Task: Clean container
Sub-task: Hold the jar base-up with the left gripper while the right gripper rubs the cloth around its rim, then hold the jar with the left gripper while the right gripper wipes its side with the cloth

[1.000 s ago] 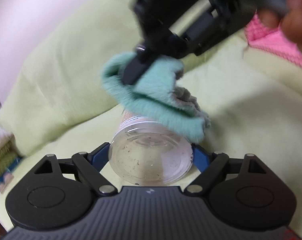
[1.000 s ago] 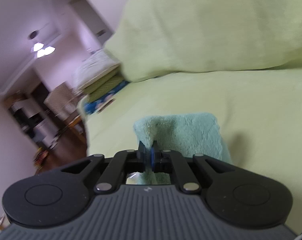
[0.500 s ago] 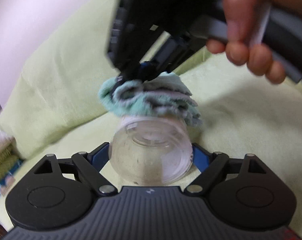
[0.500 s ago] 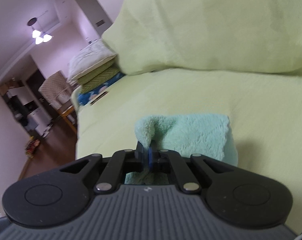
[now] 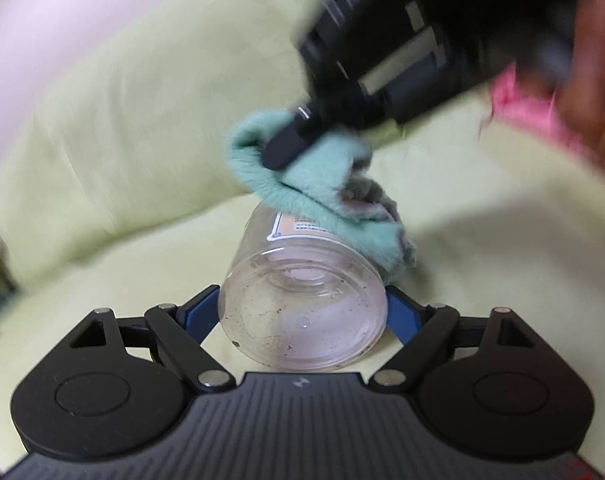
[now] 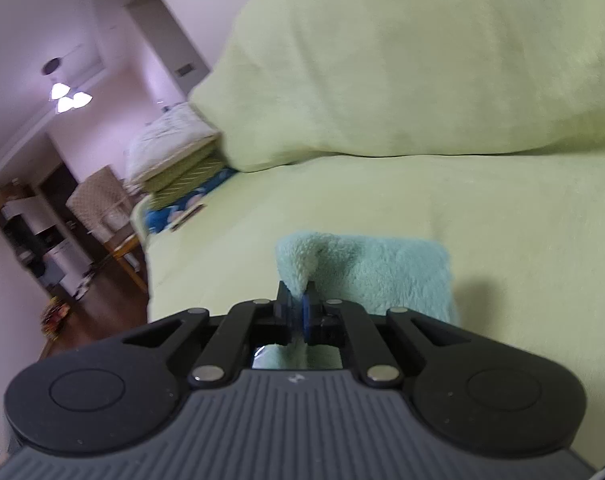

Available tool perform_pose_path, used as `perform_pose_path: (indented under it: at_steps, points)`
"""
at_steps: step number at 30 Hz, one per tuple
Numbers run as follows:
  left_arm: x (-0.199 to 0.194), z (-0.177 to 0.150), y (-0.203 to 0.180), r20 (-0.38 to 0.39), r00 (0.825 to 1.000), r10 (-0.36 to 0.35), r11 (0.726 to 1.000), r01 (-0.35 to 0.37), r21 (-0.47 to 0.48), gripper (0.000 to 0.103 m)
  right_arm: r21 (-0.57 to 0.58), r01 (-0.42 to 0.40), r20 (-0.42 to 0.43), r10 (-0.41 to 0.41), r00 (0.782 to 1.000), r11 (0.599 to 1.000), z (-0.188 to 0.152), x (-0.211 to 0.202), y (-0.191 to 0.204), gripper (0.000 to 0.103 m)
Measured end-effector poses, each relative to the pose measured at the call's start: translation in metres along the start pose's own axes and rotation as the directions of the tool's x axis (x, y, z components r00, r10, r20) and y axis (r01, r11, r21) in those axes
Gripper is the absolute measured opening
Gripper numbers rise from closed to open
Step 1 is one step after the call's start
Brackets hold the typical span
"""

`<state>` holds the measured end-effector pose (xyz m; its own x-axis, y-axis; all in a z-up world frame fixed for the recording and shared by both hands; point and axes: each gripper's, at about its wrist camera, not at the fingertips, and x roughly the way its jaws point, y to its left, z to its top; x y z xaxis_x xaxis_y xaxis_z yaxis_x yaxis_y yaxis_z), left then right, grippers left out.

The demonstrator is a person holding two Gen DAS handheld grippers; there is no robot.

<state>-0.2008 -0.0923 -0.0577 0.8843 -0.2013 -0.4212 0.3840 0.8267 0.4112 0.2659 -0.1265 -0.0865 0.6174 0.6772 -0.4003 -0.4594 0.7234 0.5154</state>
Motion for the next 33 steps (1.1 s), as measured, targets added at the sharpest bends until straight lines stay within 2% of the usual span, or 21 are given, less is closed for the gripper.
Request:
perform_pose_path:
  at_steps: [2, 5, 9, 14, 18, 20, 22, 24, 26, 28, 30, 33]
  points:
    - [0.0, -0.004, -0.012, 0.005, 0.999, 0.037, 0.997, -0.037, 0.073, 0.086, -0.016, -0.051, -0.012, 0.051, 0.999, 0.999, -0.006, -0.008, 0.01, 0.005]
    - [-0.001, -0.006, -0.016, 0.011, 0.999, 0.047, 0.994, -0.048, 0.097, 0.086, -0.035, -0.097, -0.061, 0.095, 0.994, 0.995, -0.016, -0.007, 0.02, 0.005]
    - [-0.001, -0.008, -0.017, 0.011, 0.999, 0.05, 0.993, -0.051, 0.102, 0.086, -0.053, -0.104, -0.105, 0.098, 0.99, 0.993, -0.017, 0.007, 0.022, 0.004]
    - [0.001, -0.011, -0.012, 0.006, 0.999, 0.039, 0.996, -0.04, 0.074, 0.086, -0.151, -0.053, -0.107, 0.037, 0.994, 0.987, -0.005, 0.024, 0.025, 0.001]
    - [0.002, -0.012, -0.007, 0.004, 1.0, 0.029, 0.999, -0.029, 0.041, 0.087, -0.166, 0.021, -0.072, -0.033, 0.997, 0.986, 0.009, 0.034, 0.015, 0.001]
    - [0.002, -0.012, -0.001, 0.002, 1.0, 0.011, 1.0, -0.011, -0.014, 0.088, -0.13, 0.036, -0.056, -0.044, 0.997, 0.991, 0.015, 0.036, 0.006, 0.001]
    - [-0.002, -0.014, 0.011, 0.008, 0.999, -0.046, 0.992, 0.047, -0.118, 0.088, -0.085, 0.036, -0.046, -0.04, 0.998, 0.996, 0.017, 0.035, -0.003, 0.001]
    - [-0.004, -0.015, 0.027, 0.017, 0.993, -0.12, 0.961, 0.121, -0.25, 0.089, -0.065, 0.035, -0.033, -0.037, 0.999, 0.997, 0.014, 0.033, -0.007, 0.002]
    - [-0.004, -0.019, 0.039, 0.011, 0.986, -0.168, 0.932, 0.162, -0.324, 0.089, -0.048, 0.035, -0.021, -0.037, 0.999, 0.998, 0.011, 0.027, -0.011, 0.001]
    - [-0.004, -0.023, 0.034, 0.014, 0.986, -0.169, 0.939, 0.165, -0.303, 0.088, -0.036, 0.045, -0.013, -0.046, 0.999, 0.998, 0.01, 0.024, -0.012, 0.002]
    - [0.003, -0.028, 0.025, 0.019, 0.99, -0.14, 0.962, 0.141, -0.232, 0.088, -0.03, 0.057, -0.003, -0.057, 0.998, 0.998, 0.009, 0.019, -0.012, 0.002]
    - [0.006, -0.033, -0.004, 0.025, 0.998, -0.057, 0.994, 0.059, -0.092, 0.087, -0.056, 0.065, 0.004, -0.065, 0.998, 0.996, 0.009, 0.009, -0.002, 0.005]
